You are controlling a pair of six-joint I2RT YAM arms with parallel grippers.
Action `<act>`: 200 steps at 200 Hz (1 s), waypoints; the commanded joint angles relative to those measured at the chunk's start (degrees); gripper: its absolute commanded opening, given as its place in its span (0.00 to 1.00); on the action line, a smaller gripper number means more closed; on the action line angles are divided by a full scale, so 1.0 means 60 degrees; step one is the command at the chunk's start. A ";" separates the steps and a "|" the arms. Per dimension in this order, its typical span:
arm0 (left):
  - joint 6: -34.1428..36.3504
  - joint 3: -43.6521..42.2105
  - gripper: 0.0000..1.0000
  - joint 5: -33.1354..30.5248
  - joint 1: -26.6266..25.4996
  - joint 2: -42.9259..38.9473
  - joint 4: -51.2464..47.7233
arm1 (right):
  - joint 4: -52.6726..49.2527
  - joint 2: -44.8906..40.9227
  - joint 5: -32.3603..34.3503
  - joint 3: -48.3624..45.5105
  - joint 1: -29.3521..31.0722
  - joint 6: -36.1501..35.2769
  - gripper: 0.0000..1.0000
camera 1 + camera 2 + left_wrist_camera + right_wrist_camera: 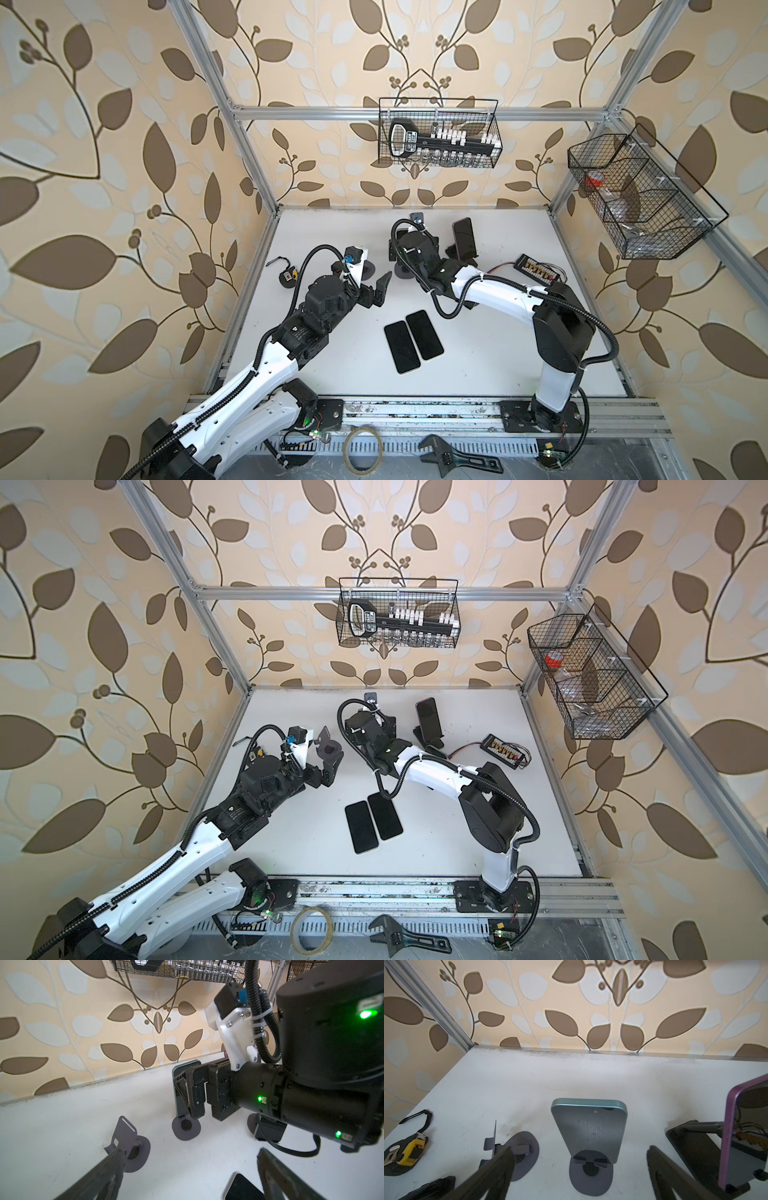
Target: Remove the phone from the phone stand
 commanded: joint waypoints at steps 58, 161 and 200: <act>0.0061 0.0404 0.99 -0.0234 -0.0084 -0.0176 0.0043 | -0.0147 0.0341 -0.0094 0.0377 -0.0038 -0.0095 1.00; 0.0055 0.0404 0.99 -0.0263 -0.0142 -0.0179 0.0027 | -0.0315 0.0684 0.0001 0.0699 -0.0067 -0.0106 1.00; 0.0085 0.0419 0.99 -0.0241 -0.0166 -0.0162 -0.0001 | -0.0417 0.0786 0.0040 0.0765 -0.0118 -0.0069 1.00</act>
